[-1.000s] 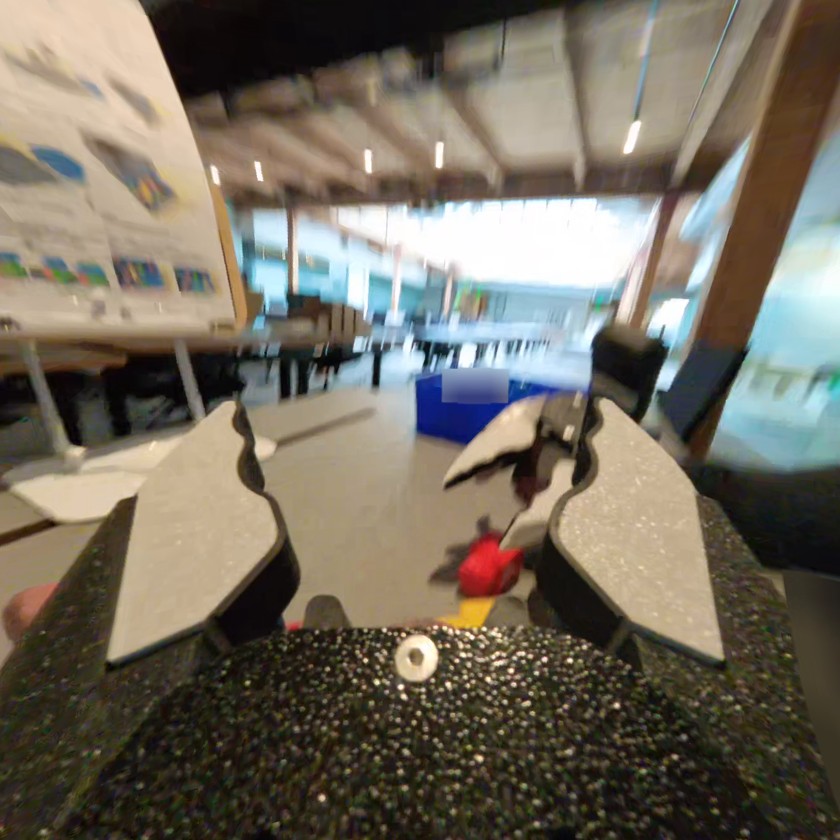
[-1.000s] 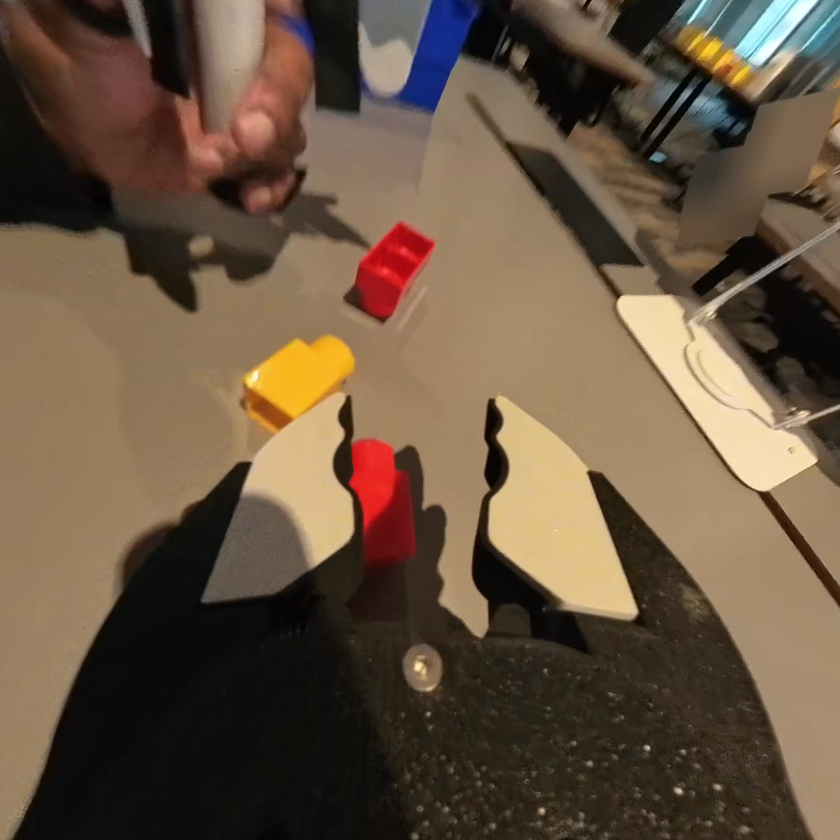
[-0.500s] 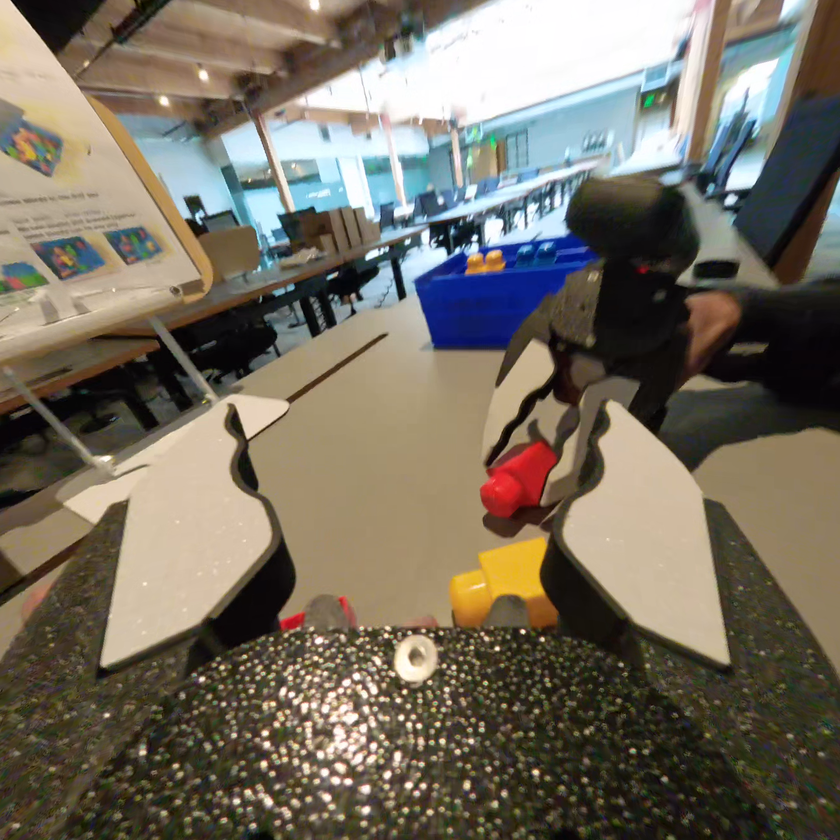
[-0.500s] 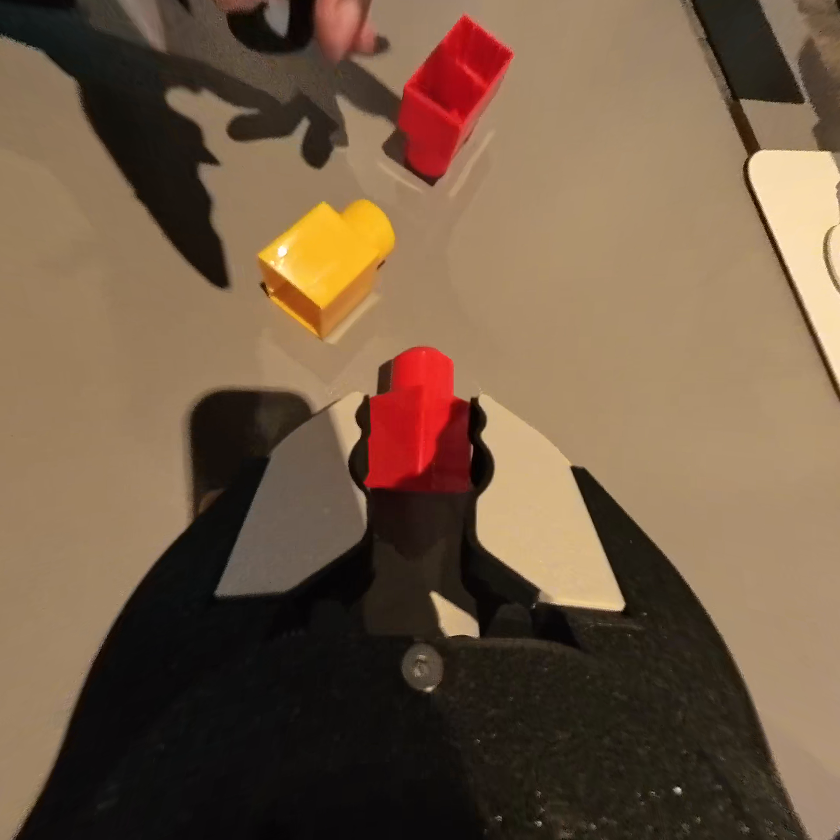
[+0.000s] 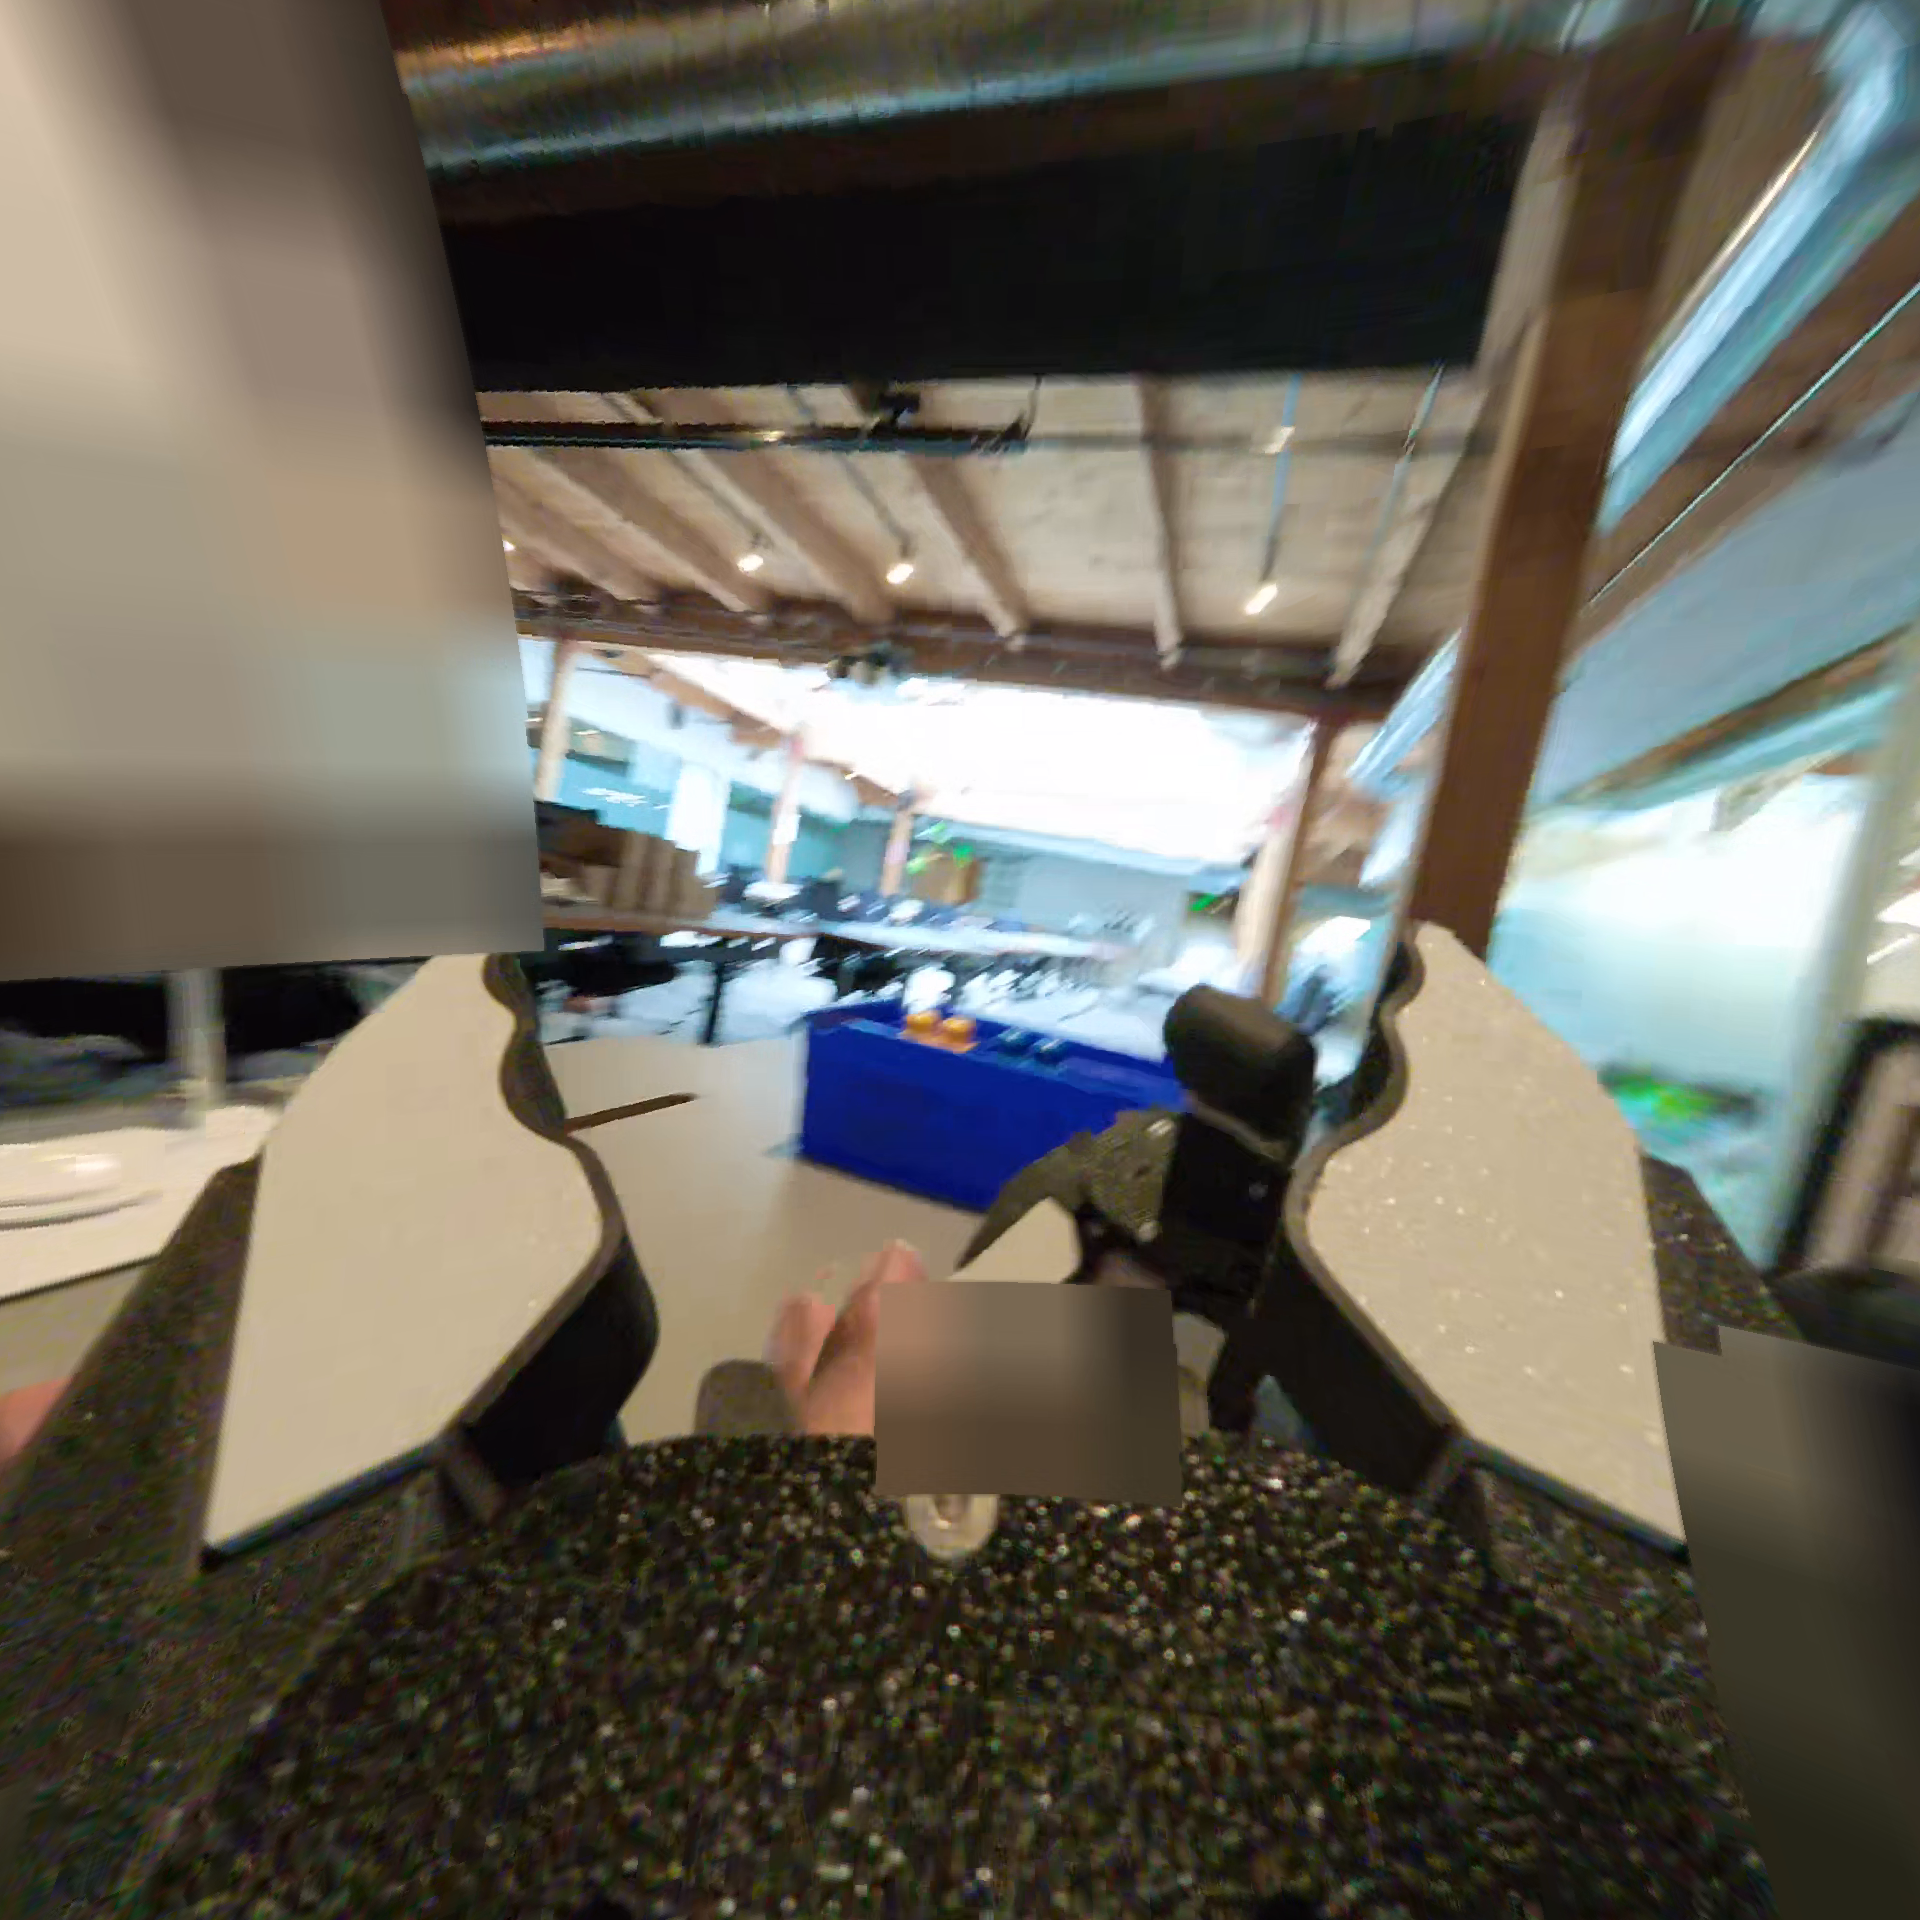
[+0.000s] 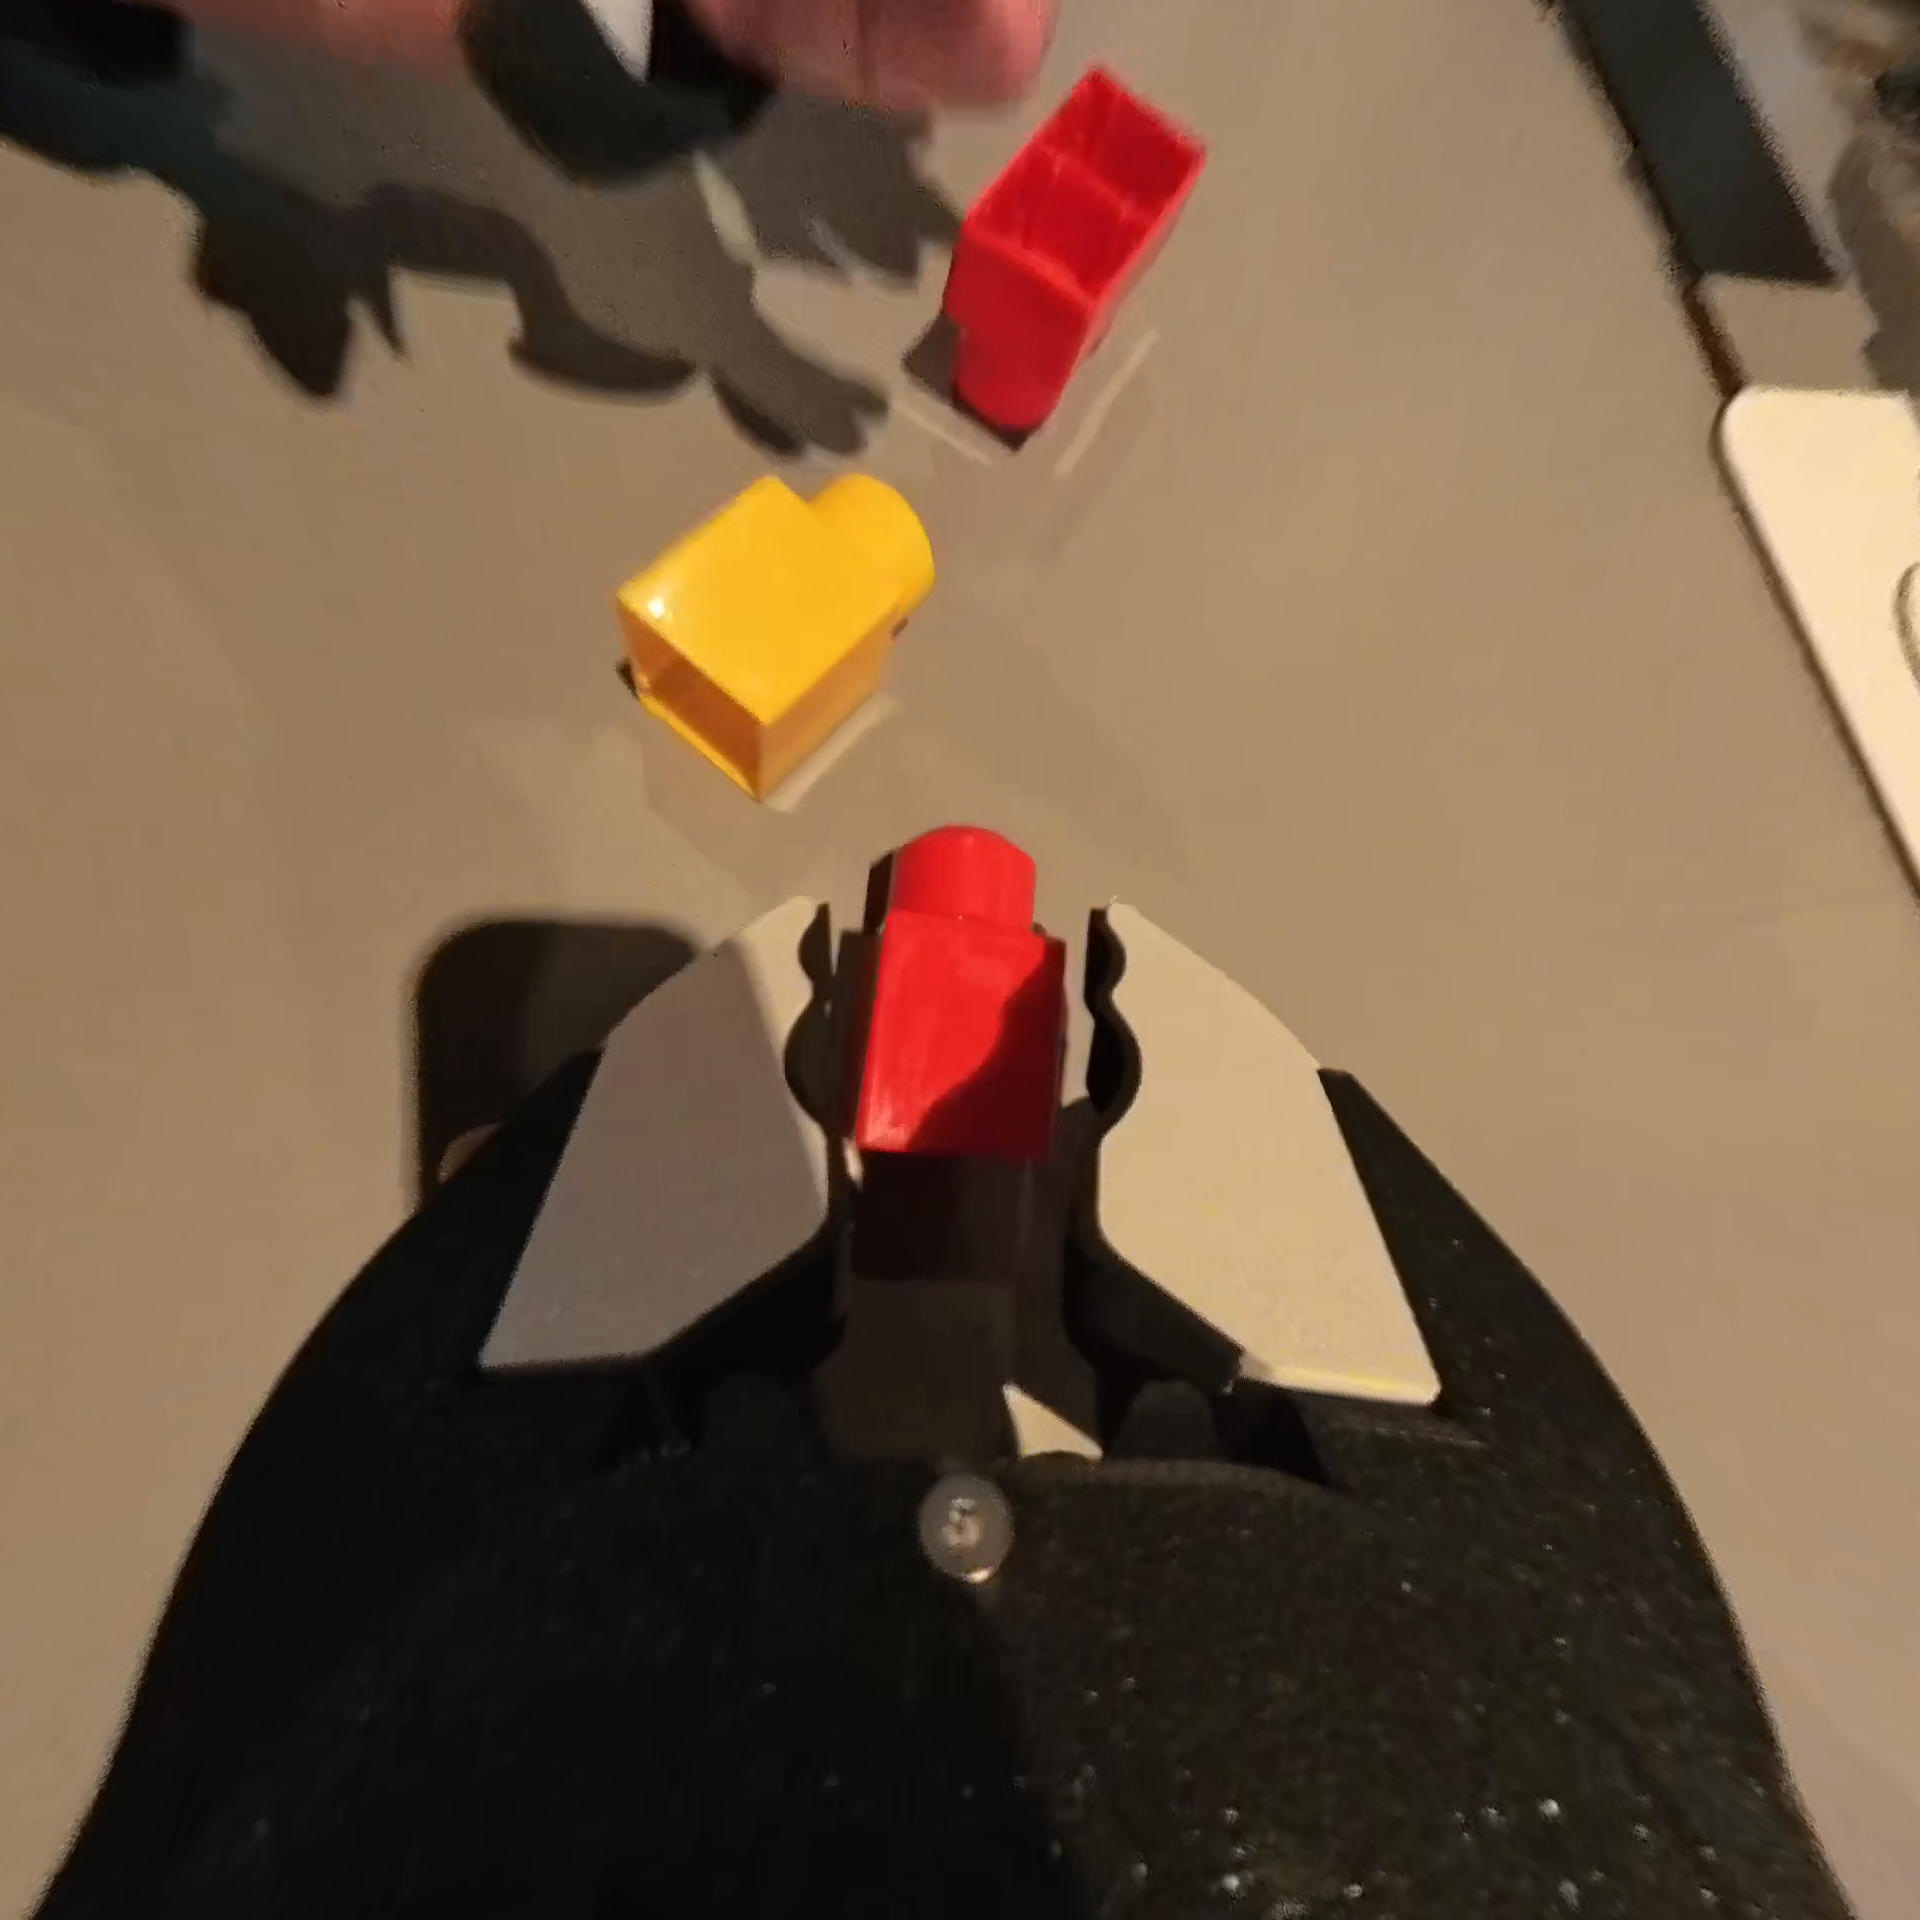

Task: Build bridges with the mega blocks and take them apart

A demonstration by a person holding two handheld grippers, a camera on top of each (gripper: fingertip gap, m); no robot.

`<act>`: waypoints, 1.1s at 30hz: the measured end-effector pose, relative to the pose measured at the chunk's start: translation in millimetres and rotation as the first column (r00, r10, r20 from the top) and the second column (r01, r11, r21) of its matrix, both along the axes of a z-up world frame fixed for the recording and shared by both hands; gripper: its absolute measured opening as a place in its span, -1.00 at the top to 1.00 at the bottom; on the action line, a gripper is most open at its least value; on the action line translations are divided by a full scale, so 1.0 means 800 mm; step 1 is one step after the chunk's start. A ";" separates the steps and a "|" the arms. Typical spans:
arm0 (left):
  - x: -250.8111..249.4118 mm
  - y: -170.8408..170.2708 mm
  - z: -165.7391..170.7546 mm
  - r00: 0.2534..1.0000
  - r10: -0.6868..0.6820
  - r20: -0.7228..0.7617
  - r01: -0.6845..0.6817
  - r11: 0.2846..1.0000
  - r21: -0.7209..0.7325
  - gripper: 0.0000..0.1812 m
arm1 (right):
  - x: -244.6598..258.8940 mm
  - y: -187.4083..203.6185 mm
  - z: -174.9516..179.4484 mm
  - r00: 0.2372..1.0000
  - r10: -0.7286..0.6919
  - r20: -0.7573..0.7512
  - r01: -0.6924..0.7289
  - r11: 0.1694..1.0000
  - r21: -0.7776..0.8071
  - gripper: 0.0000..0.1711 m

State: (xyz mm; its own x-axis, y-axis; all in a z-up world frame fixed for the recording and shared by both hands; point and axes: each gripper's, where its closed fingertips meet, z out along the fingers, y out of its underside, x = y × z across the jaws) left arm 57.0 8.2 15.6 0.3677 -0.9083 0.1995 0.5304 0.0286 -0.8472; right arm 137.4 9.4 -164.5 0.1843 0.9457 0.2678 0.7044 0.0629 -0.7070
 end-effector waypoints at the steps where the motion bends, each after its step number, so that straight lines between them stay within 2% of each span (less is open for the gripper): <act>1: -0.004 -0.002 0.006 0.995 -0.057 0.082 0.059 0.998 -0.023 -0.60 | -0.005 -0.001 0.010 0.999 0.012 -0.050 -0.011 1.000 0.020 0.43; 4: -0.025 -0.004 0.027 0.922 -0.164 0.351 0.194 0.979 -0.054 -0.60 | -0.026 -0.017 0.055 0.965 0.106 -0.239 -0.079 0.990 0.121 0.40; 6: -0.037 -0.005 0.038 0.862 -0.179 0.475 0.228 0.972 -0.049 -0.58 | -0.041 -0.036 0.093 0.898 0.176 -0.404 -0.107 0.977 0.187 0.37; 8: -0.042 -0.010 0.048 0.809 -0.189 0.557 0.247 0.969 -0.030 -0.57 | -0.054 -0.058 0.134 0.784 0.225 -0.579 -0.125 0.970 0.207 0.33; 11: -0.035 -0.016 0.056 0.764 -0.188 0.618 0.251 0.968 -0.016 -0.57 | -0.067 -0.086 0.183 0.562 0.214 -0.799 -0.194 0.973 0.124 0.24; 12: -0.032 -0.017 0.057 0.750 -0.186 0.635 0.252 0.968 -0.014 -0.56 | -0.072 -0.092 0.192 0.509 0.200 -0.837 -0.219 0.971 0.099 0.18; 14: -0.021 -0.018 0.057 0.731 -0.188 0.656 0.266 0.964 -0.021 -0.56 | -0.084 -0.099 0.199 0.461 0.175 -0.870 -0.252 0.966 0.061 0.05; 16: -0.019 -0.016 0.057 0.725 -0.164 0.669 0.247 0.969 -0.029 -0.54 | -0.093 -0.098 0.197 0.474 0.155 -0.867 -0.236 0.971 0.044 0.01; 18: -0.031 -0.012 0.057 0.710 -0.120 0.694 0.204 0.978 -0.040 -0.54 | -0.095 -0.101 0.193 0.493 0.159 -0.855 -0.248 0.968 0.037 0.06; 19: -0.034 -0.012 0.057 0.707 -0.118 0.697 0.206 0.978 -0.043 -0.53 | -0.096 -0.102 0.192 0.494 0.147 -0.857 -0.251 0.968 0.021 0.03; 23: -0.021 -0.022 0.062 0.758 -0.151 0.634 0.217 0.976 -0.027 -0.51 | -0.107 -0.103 0.180 0.565 0.118 -0.817 -0.237 0.971 -0.024 0.00; 27: -0.016 -0.036 0.071 0.750 -0.239 0.617 0.301 0.954 0.003 -0.50 | -0.108 -0.107 0.181 0.568 0.084 -0.819 -0.278 0.956 -0.095 0.15; 30: -0.010 -0.037 0.072 0.774 -0.233 0.588 0.295 0.955 -0.010 -0.61 | -0.114 -0.109 0.170 0.607 0.077 -0.791 -0.294 0.946 -0.133 0.12; 33: -0.008 -0.039 0.073 0.785 -0.237 0.573 0.295 0.956 -0.009 -0.61 | -0.118 -0.114 0.165 0.619 0.079 -0.782 -0.318 0.935 -0.158 0.06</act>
State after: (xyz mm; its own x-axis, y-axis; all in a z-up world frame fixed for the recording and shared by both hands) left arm 50.2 -23.4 74.3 -0.0881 -0.9198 0.3822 0.8868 -0.2472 -0.3905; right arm 43.0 -81.5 -32.1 0.0059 0.9913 -0.1315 -0.0918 -0.1304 -0.9872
